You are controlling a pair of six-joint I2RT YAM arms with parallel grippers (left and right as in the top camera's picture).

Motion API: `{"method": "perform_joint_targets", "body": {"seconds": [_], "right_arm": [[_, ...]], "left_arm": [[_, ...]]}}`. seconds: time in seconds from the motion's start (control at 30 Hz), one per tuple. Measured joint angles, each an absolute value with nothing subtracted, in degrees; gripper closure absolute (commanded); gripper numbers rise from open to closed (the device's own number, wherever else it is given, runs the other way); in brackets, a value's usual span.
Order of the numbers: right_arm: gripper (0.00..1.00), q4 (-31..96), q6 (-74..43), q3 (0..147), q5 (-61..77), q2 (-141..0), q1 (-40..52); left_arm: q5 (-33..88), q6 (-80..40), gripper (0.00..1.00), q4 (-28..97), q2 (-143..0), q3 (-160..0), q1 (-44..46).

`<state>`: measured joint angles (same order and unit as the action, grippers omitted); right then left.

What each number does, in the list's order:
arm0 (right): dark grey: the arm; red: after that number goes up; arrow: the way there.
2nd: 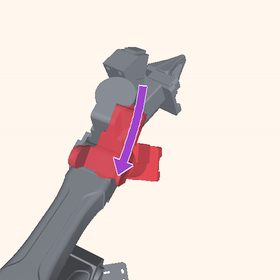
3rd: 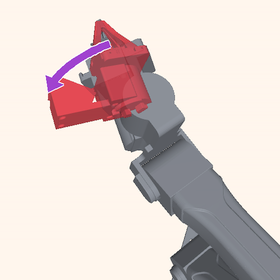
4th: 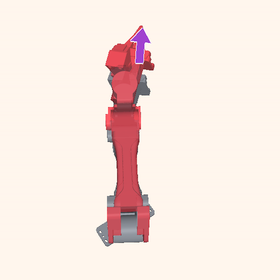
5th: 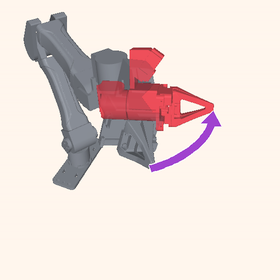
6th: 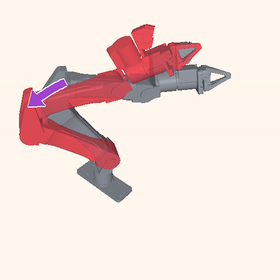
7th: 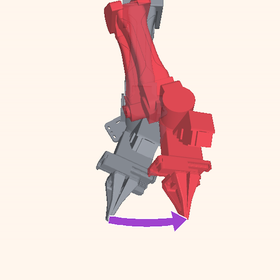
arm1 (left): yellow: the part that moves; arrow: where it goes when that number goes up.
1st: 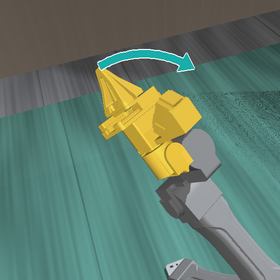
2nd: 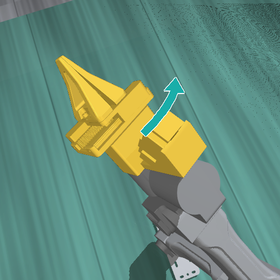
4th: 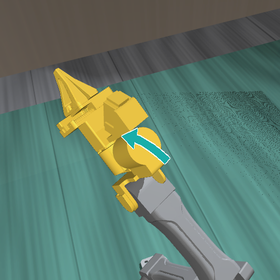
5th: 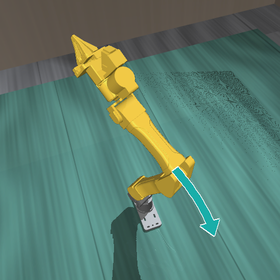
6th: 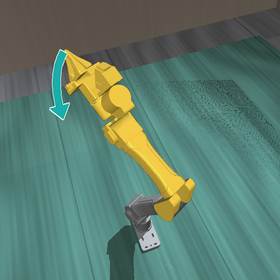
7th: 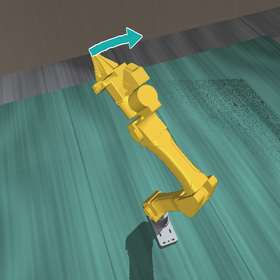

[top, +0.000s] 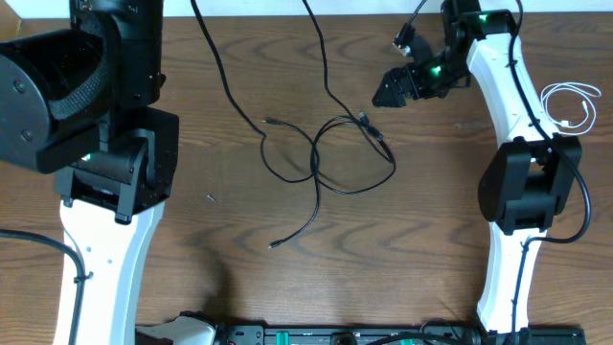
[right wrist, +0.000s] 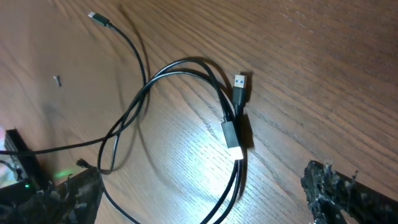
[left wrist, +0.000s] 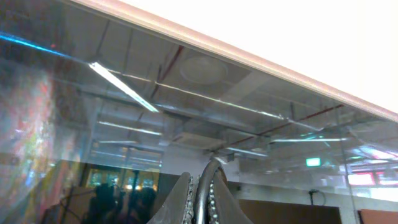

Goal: Untangle cables

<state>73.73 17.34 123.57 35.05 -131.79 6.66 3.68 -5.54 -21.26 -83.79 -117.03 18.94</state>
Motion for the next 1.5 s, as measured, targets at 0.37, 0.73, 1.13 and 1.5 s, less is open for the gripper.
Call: {"method": "perform_joint_targets", "body": {"seconds": [0.37,0.73,1.13,1.5], "right_arm": [[0.01,71.7,13.7,116.9,27.3,-131.8,8.4],[0.11,66.9,6.1,112.2,25.6,-131.8,8.8],[0.20,63.6,-4.3,106.4,24.8,-131.8,17.6],[0.41,58.1,-16.7,101.4,25.5,-131.2,26.3]], "left_arm": [[-13.9,14.7,0.93,-21.2,-83.8,-117.1,18.4],[-24.5,37.1,0.92,-27.8,-83.9,-117.2,12.3],[-28.7,43.5,0.93,-25.4,-83.9,-117.3,11.7],[-28.9,43.8,0.92,-19.2,-83.9,-117.4,11.7]]}}
